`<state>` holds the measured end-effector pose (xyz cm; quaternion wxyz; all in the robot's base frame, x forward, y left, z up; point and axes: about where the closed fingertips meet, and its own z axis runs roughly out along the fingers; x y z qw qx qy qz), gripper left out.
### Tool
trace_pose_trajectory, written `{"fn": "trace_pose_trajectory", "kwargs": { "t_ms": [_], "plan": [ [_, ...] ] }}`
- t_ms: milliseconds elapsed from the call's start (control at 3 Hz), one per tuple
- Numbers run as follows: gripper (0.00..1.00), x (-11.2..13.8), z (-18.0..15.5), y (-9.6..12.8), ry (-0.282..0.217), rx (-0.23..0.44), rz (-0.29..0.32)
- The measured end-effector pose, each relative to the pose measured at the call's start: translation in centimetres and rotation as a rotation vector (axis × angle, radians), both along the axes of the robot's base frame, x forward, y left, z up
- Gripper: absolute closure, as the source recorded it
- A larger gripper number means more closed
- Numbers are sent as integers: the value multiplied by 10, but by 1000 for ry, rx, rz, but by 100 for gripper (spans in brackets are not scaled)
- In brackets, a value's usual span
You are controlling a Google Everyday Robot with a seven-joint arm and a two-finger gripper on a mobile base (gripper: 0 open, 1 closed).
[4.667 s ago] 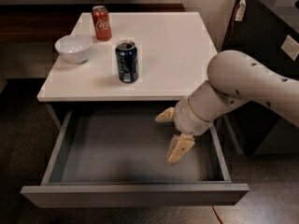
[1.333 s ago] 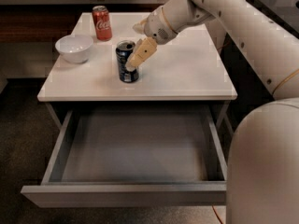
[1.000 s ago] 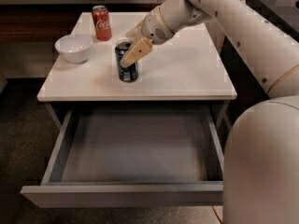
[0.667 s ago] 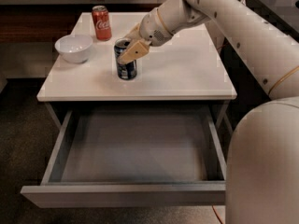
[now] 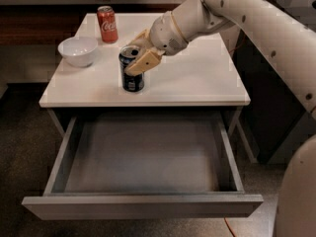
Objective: Place pepsi can into top drawer
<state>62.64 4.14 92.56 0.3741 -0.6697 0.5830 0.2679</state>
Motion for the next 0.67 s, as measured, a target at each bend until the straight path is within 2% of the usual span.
{"fn": "trace_pose_trajectory", "kwargs": {
  "t_ms": [667],
  "plan": [
    [100, -67, -7, -8, -22, 23, 114]
  ]
}}
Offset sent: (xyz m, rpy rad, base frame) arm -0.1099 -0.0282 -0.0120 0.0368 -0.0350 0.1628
